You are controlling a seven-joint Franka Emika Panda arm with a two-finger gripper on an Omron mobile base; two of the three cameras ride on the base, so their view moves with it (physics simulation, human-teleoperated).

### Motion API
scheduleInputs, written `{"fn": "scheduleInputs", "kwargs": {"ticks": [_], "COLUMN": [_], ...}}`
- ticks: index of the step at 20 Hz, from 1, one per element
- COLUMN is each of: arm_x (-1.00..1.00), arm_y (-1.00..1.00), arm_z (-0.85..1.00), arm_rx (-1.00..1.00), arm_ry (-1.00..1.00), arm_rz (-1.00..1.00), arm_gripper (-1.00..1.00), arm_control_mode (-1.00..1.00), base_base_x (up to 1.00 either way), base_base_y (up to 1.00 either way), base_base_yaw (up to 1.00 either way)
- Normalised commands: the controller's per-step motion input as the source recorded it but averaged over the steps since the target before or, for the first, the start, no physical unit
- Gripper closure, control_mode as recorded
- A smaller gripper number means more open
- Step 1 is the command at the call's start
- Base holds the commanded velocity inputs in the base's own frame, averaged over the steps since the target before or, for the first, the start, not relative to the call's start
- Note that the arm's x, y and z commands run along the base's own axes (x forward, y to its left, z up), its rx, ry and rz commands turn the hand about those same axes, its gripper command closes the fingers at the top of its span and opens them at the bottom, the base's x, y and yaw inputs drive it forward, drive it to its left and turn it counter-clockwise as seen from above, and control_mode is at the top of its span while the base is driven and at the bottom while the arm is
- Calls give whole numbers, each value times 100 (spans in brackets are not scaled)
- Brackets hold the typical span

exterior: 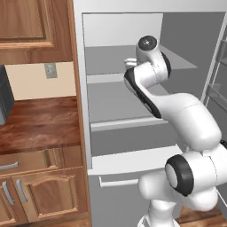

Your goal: Take the cheese, chicken drumstick, and lemon from the fridge and place them on the plate on the dining counter to create an appetizer plate.

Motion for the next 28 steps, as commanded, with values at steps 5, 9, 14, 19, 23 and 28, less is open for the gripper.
{"fn": "scheduleInputs", "kwargs": {"ticks": [5,9,14,19,23,28], "arm_x": [-75,-24,-4,-20,-56,0], "arm_y": [-3,-1,0,-6,0,0], "arm_z": [7,0,-13,-22,-13,0], "arm_rx": [0,0,0,0,0,0], "arm_ry": [19,21,18,9,0,0], "arm_rz": [8,12,18,22,14,0], "arm_gripper": [100,100,100,100,100,100], "arm_control_mode": [-100,-100,-100,-100,-100,100], "base_base_x": [0,0,0,0,0,-80], "base_base_y": [0,0,0,0,0,3], "base_base_yaw": [0,0,0,0,0,5]}}
